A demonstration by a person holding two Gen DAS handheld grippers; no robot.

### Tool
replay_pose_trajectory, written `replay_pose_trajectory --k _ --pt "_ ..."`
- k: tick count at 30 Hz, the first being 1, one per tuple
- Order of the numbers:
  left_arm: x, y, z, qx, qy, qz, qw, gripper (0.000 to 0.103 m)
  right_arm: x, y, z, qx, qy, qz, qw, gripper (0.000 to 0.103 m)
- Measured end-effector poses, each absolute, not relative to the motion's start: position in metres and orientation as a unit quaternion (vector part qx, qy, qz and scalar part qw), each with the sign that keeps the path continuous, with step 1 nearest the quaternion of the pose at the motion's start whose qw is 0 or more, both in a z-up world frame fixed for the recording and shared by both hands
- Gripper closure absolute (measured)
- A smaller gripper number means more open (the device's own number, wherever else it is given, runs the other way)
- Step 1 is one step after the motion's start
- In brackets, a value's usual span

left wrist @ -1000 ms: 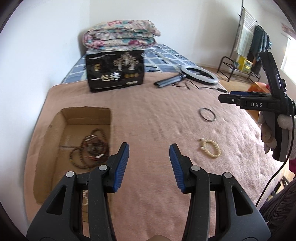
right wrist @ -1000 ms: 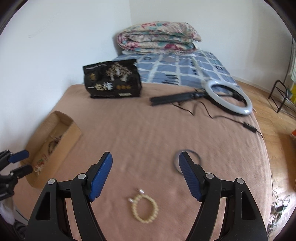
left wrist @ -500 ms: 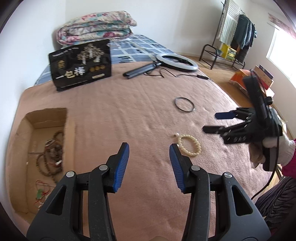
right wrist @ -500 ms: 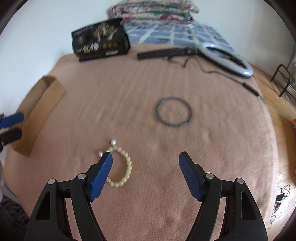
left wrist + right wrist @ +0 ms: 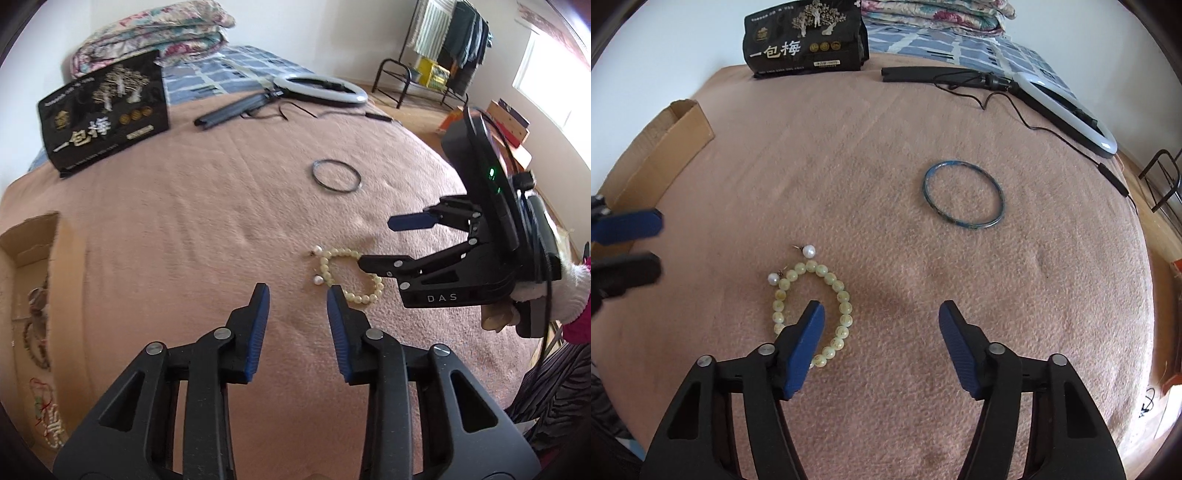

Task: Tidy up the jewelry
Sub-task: 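Move both tools from the box to the bead bracelet and pearl earrings, then grasp a pearl stud earring with the left tool while the right tool grasps the bead bracelet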

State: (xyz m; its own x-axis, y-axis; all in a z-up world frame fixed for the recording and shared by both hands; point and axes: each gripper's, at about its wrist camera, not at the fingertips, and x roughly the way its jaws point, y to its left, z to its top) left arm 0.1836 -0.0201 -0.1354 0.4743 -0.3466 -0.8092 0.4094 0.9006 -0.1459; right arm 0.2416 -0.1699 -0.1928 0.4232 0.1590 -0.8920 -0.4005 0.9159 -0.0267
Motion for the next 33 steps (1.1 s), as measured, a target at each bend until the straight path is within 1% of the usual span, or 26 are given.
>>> replay_pose_trajectory --k 2,3,6,10,12,15,18,21,23,24,29,33 --pt "0.185 -0.027 -0.141 0.041 0.466 -0.226 0.854 0.072 0.242 -0.169 -0.194 -0.119 0.510 0.170 0.834 0.044" --pt "0.186 -0.031 -0.145 0.044 0.468 -0.229 0.852 0.076 0.241 -0.168 -0.195 -0.121 0.511 0.171 0.834 0.047" --pt "0.189 -0.040 -0.154 0.051 0.474 -0.234 0.847 0.077 0.242 -0.164 -0.199 -0.126 0.513 0.175 0.831 0.055" --pt "0.194 -0.049 -0.165 0.057 0.478 -0.235 0.844 0.078 0.241 -0.159 -0.202 -0.140 0.511 0.179 0.829 0.059" --pt "0.198 -0.051 -0.169 0.057 0.479 -0.235 0.844 0.080 0.240 -0.158 -0.202 -0.149 0.509 0.177 0.829 0.067" --pt "0.202 -0.054 -0.175 0.058 0.481 -0.231 0.844 0.081 0.241 -0.160 -0.202 -0.154 0.509 0.173 0.829 0.077" --pt "0.204 -0.057 -0.179 0.061 0.481 -0.229 0.844 0.081 0.241 -0.163 -0.202 -0.157 0.510 0.171 0.828 0.083" --pt "0.206 -0.061 -0.183 0.069 0.481 -0.227 0.844 0.082 0.241 -0.165 -0.202 -0.154 0.510 0.171 0.828 0.084" --pt "0.207 -0.063 -0.186 0.071 0.482 -0.226 0.844 0.084 0.242 -0.167 -0.201 -0.153 0.511 0.171 0.829 0.084" --pt "0.208 -0.064 -0.187 0.073 0.482 -0.226 0.843 0.087 0.242 -0.167 -0.201 -0.152 0.511 0.171 0.829 0.084" --pt "0.210 -0.068 -0.194 0.089 0.482 -0.220 0.844 0.089 0.242 -0.168 -0.202 -0.147 0.513 0.171 0.828 0.084" --pt "0.212 -0.069 -0.197 0.092 0.480 -0.218 0.845 0.093 0.243 -0.169 -0.203 -0.139 0.517 0.170 0.827 0.084"
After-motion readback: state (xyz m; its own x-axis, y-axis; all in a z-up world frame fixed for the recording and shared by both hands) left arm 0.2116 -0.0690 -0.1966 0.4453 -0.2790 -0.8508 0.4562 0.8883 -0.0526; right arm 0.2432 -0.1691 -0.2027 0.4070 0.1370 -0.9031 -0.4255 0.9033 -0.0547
